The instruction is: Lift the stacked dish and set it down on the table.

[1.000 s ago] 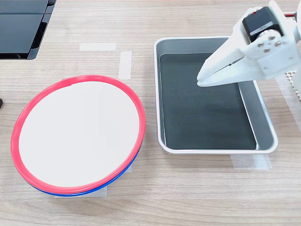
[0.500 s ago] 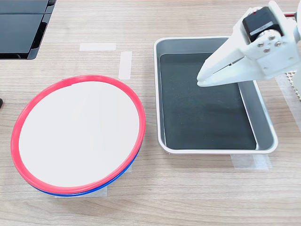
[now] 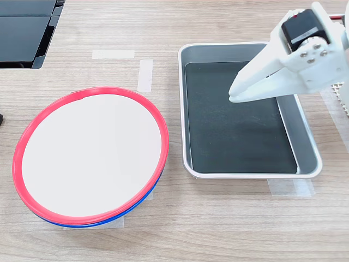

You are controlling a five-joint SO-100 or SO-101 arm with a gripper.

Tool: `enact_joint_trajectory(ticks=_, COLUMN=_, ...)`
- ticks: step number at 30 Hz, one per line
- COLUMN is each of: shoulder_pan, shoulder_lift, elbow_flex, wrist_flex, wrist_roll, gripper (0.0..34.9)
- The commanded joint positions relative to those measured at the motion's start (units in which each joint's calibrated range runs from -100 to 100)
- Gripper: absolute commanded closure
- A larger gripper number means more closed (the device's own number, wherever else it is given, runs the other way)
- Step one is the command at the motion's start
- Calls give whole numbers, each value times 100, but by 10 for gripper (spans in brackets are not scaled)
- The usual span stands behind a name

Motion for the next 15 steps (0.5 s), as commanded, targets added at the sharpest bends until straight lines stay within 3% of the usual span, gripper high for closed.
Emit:
enact_joint_trajectory(ticks=1, shoulder_pan=-73, shoulder_lift=179, elbow_flex=-18, wrist_flex=-80, wrist_roll=-132, gripper=346)
enact_joint_trajectory(ticks=4, shoulder_pan=-148, shoulder_lift=725, elbow_flex=-437, wrist_flex=-162, wrist_roll=-20, gripper=328)
enact_joint_trajectory(ticks=8, shoulder_pan=-393, shoulder_lift=2107, elbow_flex=-1402, wrist_flex=-525, wrist_roll=317, gripper=262)
enact_joint_trajectory(ticks=15, shoulder_pan=-769, shoulder_lift=4350, elbow_flex=-3368, wrist_flex=-806, wrist_roll=689, gripper=252)
